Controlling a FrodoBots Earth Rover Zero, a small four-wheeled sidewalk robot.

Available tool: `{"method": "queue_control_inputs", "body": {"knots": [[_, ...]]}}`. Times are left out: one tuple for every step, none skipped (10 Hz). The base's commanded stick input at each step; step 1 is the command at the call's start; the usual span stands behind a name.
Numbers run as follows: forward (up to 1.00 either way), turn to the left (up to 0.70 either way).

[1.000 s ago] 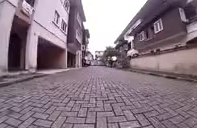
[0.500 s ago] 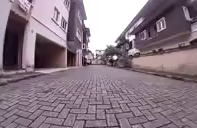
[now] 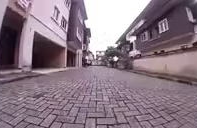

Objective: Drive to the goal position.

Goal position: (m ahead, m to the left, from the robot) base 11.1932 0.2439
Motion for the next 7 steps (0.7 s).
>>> {"method": "queue_control_inputs", "body": {"knots": [[0.70,0.00],[0.70,0.00],[0.70,0.00],[0.70,0.00],[0.70,0.00],[0.70,0.00],[0.70,0.00]]}}
